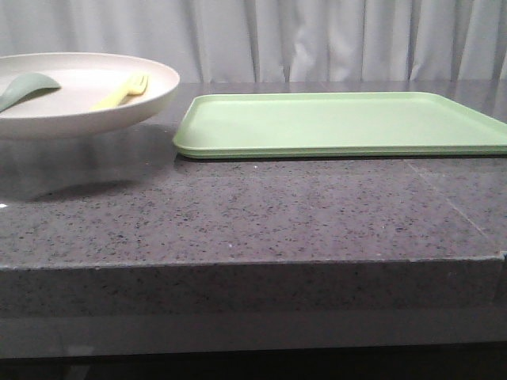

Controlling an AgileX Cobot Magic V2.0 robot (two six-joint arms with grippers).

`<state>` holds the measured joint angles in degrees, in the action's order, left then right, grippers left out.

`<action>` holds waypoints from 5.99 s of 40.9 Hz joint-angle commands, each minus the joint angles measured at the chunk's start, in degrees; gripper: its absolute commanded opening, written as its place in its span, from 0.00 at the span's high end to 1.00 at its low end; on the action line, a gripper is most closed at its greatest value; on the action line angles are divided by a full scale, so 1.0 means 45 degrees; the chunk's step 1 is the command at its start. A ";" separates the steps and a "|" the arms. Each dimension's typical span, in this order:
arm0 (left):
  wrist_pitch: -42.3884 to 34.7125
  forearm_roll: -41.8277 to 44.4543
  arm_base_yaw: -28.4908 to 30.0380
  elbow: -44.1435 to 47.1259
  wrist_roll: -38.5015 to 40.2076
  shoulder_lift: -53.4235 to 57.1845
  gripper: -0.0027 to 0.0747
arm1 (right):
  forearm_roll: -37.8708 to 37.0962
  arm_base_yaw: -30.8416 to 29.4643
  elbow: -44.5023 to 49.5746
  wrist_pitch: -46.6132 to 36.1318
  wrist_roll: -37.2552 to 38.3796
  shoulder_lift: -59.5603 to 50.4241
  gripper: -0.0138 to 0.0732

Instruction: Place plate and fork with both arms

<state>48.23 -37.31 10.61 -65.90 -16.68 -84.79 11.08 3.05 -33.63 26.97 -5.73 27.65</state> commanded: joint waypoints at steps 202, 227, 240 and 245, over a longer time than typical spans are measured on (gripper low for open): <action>-0.6253 0.8501 -0.4413 0.8150 0.5313 1.5950 0.99 | 0.1113 0.1961 -0.6674 0.0571 -0.0049 1.0380 0.16; -0.6253 0.8501 -0.4413 0.8150 0.5313 1.5950 0.99 | -0.0643 0.2184 -1.3605 0.3746 0.3346 1.7338 0.30; -0.6253 0.8501 -0.4413 0.8150 0.5313 1.5950 0.99 | -0.0643 0.2184 -1.3824 0.3594 0.3346 1.8047 0.31; -0.6253 0.8501 -0.4413 0.8150 0.5313 1.5950 0.99 | -0.0643 0.2184 -1.3824 0.3674 0.3346 1.8047 0.40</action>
<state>24.79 0.92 -9.32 -27.68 7.17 -12.43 8.22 12.93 -93.95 45.20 9.25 111.63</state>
